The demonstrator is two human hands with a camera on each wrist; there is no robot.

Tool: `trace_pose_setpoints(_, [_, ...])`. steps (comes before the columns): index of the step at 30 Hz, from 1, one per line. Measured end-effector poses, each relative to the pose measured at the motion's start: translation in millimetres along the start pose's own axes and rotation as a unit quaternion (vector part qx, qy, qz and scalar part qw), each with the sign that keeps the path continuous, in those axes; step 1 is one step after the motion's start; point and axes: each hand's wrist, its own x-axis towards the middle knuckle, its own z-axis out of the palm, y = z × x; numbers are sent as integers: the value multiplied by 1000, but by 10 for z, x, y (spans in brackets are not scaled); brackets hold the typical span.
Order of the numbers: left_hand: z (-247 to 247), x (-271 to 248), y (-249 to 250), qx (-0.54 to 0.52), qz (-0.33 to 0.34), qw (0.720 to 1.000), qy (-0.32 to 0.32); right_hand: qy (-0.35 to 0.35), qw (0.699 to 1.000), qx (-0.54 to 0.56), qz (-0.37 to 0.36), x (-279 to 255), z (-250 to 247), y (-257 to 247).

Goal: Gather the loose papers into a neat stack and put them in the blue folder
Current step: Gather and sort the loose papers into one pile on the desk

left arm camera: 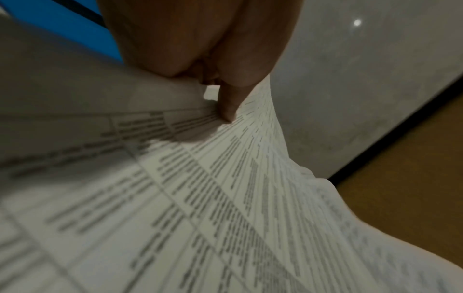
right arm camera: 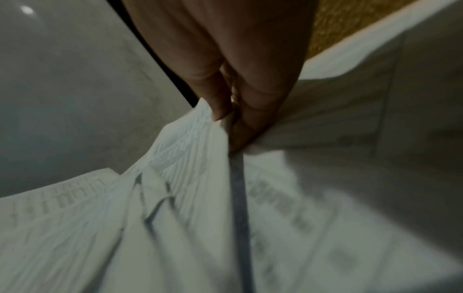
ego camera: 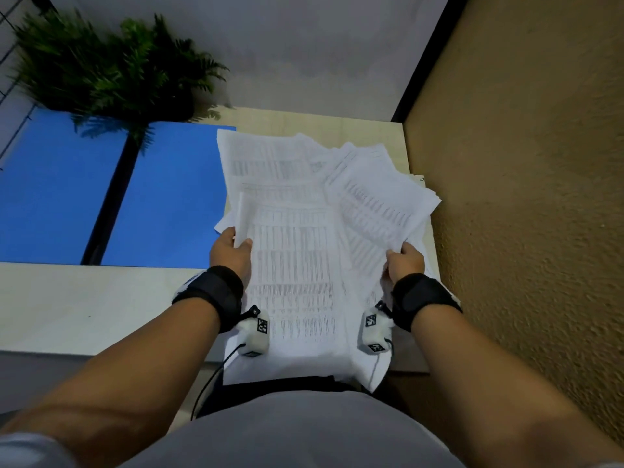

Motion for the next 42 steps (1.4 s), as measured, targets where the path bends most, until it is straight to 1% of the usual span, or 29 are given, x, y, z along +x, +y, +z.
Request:
trace_pose_setpoints(1, [-33, 42, -27, -14, 3, 1000, 12, 7, 999, -36, -13, 43, -52, 21])
trace_pose_setpoints(2, [-58, 70, -38, -10, 2, 1000, 14, -5, 997, -75, -12, 59, -110, 16])
trace_pose_setpoints(4, [-101, 139, -78, -17, -11, 1000, -4, -19, 990, -142, -15, 105, -204, 15])
trace_pose_setpoints(5, [-111, 158, -88, -22, -22, 999, -19, -15, 986, -164, -25, 112, -236, -1])
trace_pose_setpoints(8, [-85, 145, -88, 13, -64, 995, -70, -24, 988, -149, -26, 6, -206, -96])
trace_pose_setpoints(9, [-63, 101, -48, 30, -66, 994, -80, -37, 988, -145, -23, -67, -154, -135])
trace_pose_setpoints(12, [38, 9, 11, 72, -59, 992, -86, -90, 983, -161, -21, -118, 28, -161])
trace_pose_setpoints(13, [66, -24, 25, 63, -60, 993, -85, -104, 978, -178, -23, -142, 69, -168])
trace_pose_setpoints(15, [127, -76, 18, 55, -61, 993, -83, -125, 976, -176, -18, -162, 156, -108])
trace_pose_setpoints(17, [184, -112, -23, 21, -75, 993, -93, -162, 975, -151, 8, -203, 224, -45])
trace_pose_setpoints(19, [238, -163, -37, -46, -99, 987, -115, -174, 977, -121, 29, -251, 281, -8])
trace_pose_setpoints(20, [266, -170, -56, -57, -106, 984, -131, -179, 977, -109, 36, -265, 302, 13])
trace_pose_setpoints(22, [292, -198, -53, -15, -95, 983, -157, -188, 978, -80, 46, -298, 324, 51])
trace_pose_setpoints(23, [286, -187, -66, 22, -77, 985, -153, -185, 980, -51, 49, -308, 325, 56])
trace_pose_setpoints(24, [261, -177, -69, 53, -63, 987, -142, -160, 986, -17, 43, -306, 330, 62])
trace_pose_setpoints(26, [188, -132, -92, 67, -67, 989, -116, -59, 996, 56, 47, -192, 317, 37])
trace_pose_setpoints(27, [148, -107, -115, 60, -77, 989, -111, -9, 993, 95, 69, -86, 316, 8])
trace_pose_setpoints(28, [110, -82, -148, 55, -92, 988, -113, 16, 986, 131, 103, -9, 309, -48])
trace_pose_setpoints(29, [81, -32, -227, 56, -100, 986, -119, 11, 976, 166, 140, 67, 304, -103])
trace_pose_setpoints(31, [40, 30, -353, 53, -107, 983, -138, -38, 960, 208, 183, 145, 316, -177])
trace_pose_setpoints(33, [50, 69, -449, 33, -114, 981, -152, -80, 959, 188, 194, 158, 323, -234])
trace_pose_setpoints(35, [77, 99, -534, 23, -112, 980, -161, -101, 967, 163, 169, 157, 331, -263])
trace_pose_setpoints(36, [88, 145, -606, 16, -107, 981, -160, -100, 971, 155, 152, 157, 336, -281])
trace_pose_setpoints(37, [81, 69, -507, 8, -98, 983, -152, -90, 980, 132, 123, 165, 343, -286])
trace_pose_setpoints(39, [45, -1, -390, 2, -82, 990, -118, -33, 999, 15, 35, 207, 302, -291])
trace_pose_setpoints(41, [-14, -48, -273, 1, -71, 994, -82, 20, 996, -77, -35, 275, 169, -284])
trace_pose_setpoints(42, [-45, -50, -236, -13, -67, 995, -71, 12, 991, -122, -52, 304, 83, -281])
